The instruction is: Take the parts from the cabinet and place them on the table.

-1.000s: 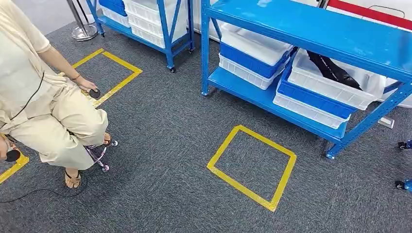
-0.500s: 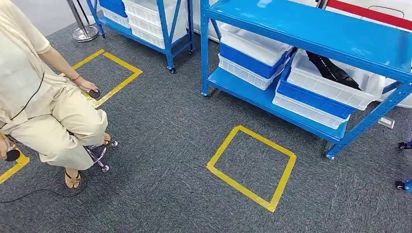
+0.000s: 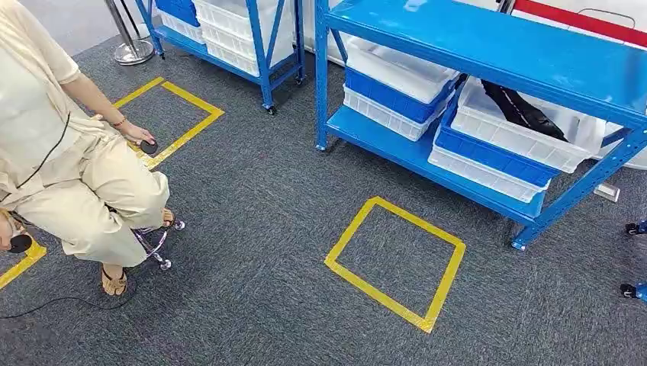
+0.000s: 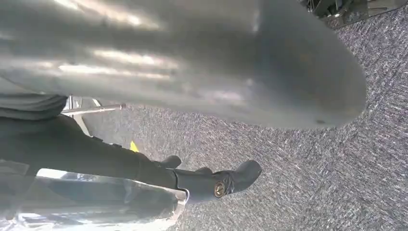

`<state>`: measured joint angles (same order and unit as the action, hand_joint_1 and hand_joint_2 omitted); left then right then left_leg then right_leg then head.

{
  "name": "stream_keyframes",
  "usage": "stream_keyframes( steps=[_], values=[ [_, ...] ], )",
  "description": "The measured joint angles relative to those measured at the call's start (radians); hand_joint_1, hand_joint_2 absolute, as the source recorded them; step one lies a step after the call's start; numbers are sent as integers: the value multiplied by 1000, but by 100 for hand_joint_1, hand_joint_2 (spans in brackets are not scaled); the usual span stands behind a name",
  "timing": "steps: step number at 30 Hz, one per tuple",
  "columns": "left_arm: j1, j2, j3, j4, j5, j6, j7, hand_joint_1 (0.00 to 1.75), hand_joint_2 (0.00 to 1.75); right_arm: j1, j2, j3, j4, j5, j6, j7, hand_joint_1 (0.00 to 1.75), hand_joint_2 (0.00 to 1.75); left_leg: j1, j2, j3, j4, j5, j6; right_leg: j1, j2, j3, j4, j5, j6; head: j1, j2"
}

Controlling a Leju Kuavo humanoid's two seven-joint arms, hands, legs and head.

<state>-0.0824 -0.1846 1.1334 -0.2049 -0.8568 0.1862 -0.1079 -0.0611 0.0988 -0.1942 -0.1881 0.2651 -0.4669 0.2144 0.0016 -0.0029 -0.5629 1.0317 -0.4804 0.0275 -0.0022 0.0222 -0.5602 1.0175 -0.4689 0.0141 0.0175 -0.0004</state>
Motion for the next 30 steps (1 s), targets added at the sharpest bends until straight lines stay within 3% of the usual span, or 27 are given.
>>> stream_keyframes(
  steps=[2,3,4,5,6,7,8,9,10,11,12,13,15,16,17,18,19,20,21,22,23,24,25,26,28,29,30],
  values=[
    [0,0,0,0,6,0,0,0,0,0,0,0,0,5,0,-1,0,0,-3,0,-1,1,-4,6,-8,0,0,-1,-1,2,0,0],
    [0,0,0,0,6,0,0,0,0,0,0,0,0,7,0,-1,0,0,-8,0,-1,2,-5,14,-14,0,1,-4,1,8,0,0],
    [-1,0,0,0,5,0,0,0,0,1,0,0,0,6,0,-1,0,0,-10,-1,-11,-12,-3,26,-10,1,4,18,18,24,0,0],
    [0,0,0,0,3,0,0,0,0,4,0,0,0,5,0,0,0,0,-8,-1,0,-17,-5,36,-7,0,5,20,27,34,0,0],
    [-1,-1,0,0,0,-3,-1,0,0,4,-1,0,0,4,0,1,0,0,1,0,13,-27,2,39,-5,-2,-9,33,18,33,-3,0],
    [-1,-1,0,0,-3,-7,-1,0,0,4,-2,-1,0,2,0,2,0,0,1,4,17,-30,3,40,-10,-7,-16,56,0,28,0,0],
    [-1,0,-1,0,-6,-9,-2,0,0,1,-2,-2,0,2,-2,2,0,0,4,5,17,-30,1,44,-9,-8,-40,105,-36,16,4,0],
    [-1,0,-2,0,-10,-10,-3,0,0,1,-1,-3,0,-1,-2,2,0,0,5,9,15,-30,1,44,-12,-9,-83,187,-78,13,7,0],
    [-1,0,-3,0,-14,-12,-3,0,0,1,-2,-3,0,-2,-3,2,0,0,5,11,13,-30,0,45,-13,-9,-109,239,-103,9,5,0],
    [-1,0,-3,0,-14,-13,-3,0,0,1,-2,-4,0,-2,-3,2,0,0,5,12,13,-30,0,44,-14,-9,-115,252,-108,11,5,0],
    [0,0,-4,0,-14,-16,-3,0,0,3,-2,-6,0,-4,-4,2,0,0,6,14,12,-29,-2,42,-18,-9,-145,311,-127,20,6,0],
    [0,0,-5,0,-15,-18,-3,0,0,5,-2,-7,0,-5,-5,2,0,0,8,14,13,-29,-3,38,-23,-10,-149,313,-124,27,5,0],
    [0,0,-5,0,-16,-18,-3,0,0,9,-2,-8,0,-5,-6,4,0,0,12,14,16,-29,-6,32,-30,-11,-130,273,-105,40,6,0],
    [1,0,-5,0,-17,-19,-3,0,0,13,-2,-9,0,-7,-9,5,0,0,19,13,25,-27,-11,19,-40,-14,-75,158,-55,62,6,0],
    [1,0,-5,0,-19,-20,-3,0,0,14,-2,-9,0,-7,-9,5,0,0,23,13,30,-26,-14,11,-46,-17,-43,94,-27,72,7,0],
    [2,1,-5,0,-20,-20,-3,0,0,15,-1,-9,0,-7,-10,5,0,0,22,14,32,-23,-22,-1,-57,-23,-9,15,3,89,10,0],
    [2,4,-5,0,-20,-20,-3,0,0,15,2,-9,2,-7,-10,5,0,0,23,16,45,-15,-28,-9,-44,-25,-14,11,-35,76,11,0],
    [1,4,-6,0,-20,-20,-3,0,0,13,0,-10,2,-7,-12,5,0,0,21,17,42,-18,-34,-21,-38,-33,-11,14,-57,46,8,0],
    [1,4,-7,0,-23,-21,-2,0,0,15,0,-10,2,-7,-13,5,0,0,25,18,49,-19,-43,-31,-33,-30,3,14,-32,34,9,0],
    [0,4,-8,0,-24,-21,-2,0,0,17,-1,-10,2,-7,-13,5,0,0,32,17,60,-8,-42,-39,-36,-28,-1,13,-37,19,6,0],
    [-1,3,-10,0,-24,-21,-1,0,0,17,-2,-12,2,-8,-13,6,0,0,42,19,67,0,-42,-43,-34,-20,29,14,-40,9,6,0],
    [-2,3,-11,0,-25,-21,0,0,0,17,-2,-13,2,-7,-14,6,0,0,46,17,49,32,-39,-45,-32,-23,37,10,-49,-4,5,0],
    [-4,3,-11,0,-26,-21,0,0,0,16,-3,-14,2,-7,-14,6,0,0,45,15,19,87,-50,-45,-28,-22,49,10,-55,-13,2,0],
    [-5,3,-11,0,-26,-21,0,0,0,13,-4,-15,2,-7,-14,6,0,0,42,13,-30,159,-72,-47,-25,-20,56,10,-62,-24,-1,0],
    [-3,3,-11,0,-26,-21,1,0,0,11,-2,-15,2,-7,-14,6,0,0,38,11,-139,295,-132,-46,-13,-14,70,10,-80,-30,-3,0],
    [-1,3,-11,0,-26,-21,1,0,0,12,-2,-15,2,-7,-14,6,0,0,34,11,-173,319,-139,-41,-8,-10,80,10,-89,-32,-4,0],
    [0,3,-11,0,-26,-21,1,0,0,14,-2,-15,2,-7,-14,6,0,0,28,10,-190,305,-128,-31,-4,-7,94,10,-101,-33,-3,0]
  ],
)
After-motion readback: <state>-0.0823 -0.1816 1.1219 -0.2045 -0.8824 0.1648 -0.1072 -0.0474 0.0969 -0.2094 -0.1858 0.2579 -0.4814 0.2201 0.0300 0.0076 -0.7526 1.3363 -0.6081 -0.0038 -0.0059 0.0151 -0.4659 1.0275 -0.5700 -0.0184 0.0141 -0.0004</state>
